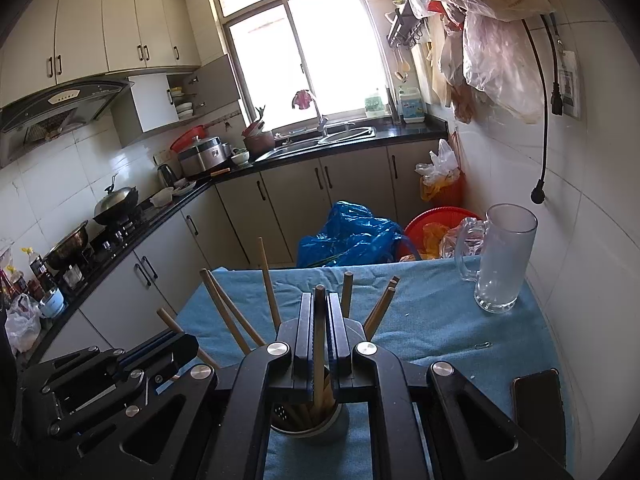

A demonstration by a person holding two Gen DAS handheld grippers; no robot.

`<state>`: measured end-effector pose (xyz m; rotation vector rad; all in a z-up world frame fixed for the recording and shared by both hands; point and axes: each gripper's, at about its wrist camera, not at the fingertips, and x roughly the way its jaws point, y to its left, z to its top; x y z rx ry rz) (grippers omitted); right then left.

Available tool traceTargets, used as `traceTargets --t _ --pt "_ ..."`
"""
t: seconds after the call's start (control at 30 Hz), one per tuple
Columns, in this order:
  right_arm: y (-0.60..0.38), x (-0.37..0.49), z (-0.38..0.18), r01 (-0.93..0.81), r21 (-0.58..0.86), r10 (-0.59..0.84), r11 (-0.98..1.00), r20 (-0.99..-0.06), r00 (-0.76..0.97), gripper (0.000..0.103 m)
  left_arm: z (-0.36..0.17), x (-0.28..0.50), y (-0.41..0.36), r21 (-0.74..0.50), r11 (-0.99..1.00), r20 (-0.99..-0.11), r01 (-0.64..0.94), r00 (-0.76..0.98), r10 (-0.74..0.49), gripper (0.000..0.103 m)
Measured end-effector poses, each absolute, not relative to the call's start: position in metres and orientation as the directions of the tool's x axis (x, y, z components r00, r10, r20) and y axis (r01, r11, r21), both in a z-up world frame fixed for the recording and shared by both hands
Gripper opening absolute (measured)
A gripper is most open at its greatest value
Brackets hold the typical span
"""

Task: Organize utensils
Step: 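Lower both chopsticks into the grey holder and open both grippers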

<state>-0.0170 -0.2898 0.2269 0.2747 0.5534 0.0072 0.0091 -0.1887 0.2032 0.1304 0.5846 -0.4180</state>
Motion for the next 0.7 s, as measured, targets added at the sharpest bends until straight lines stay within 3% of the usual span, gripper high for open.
traceTargets --t 0.7 --pt "-0.2935 -0.0178 0.2254 0.077 0.291 0.088 0.954 -0.516 0.852 0.006 0.2036 0.0045 -0.1886 -0.001 0.910 -0.569 0.415 0.748 -0.342 0.006"
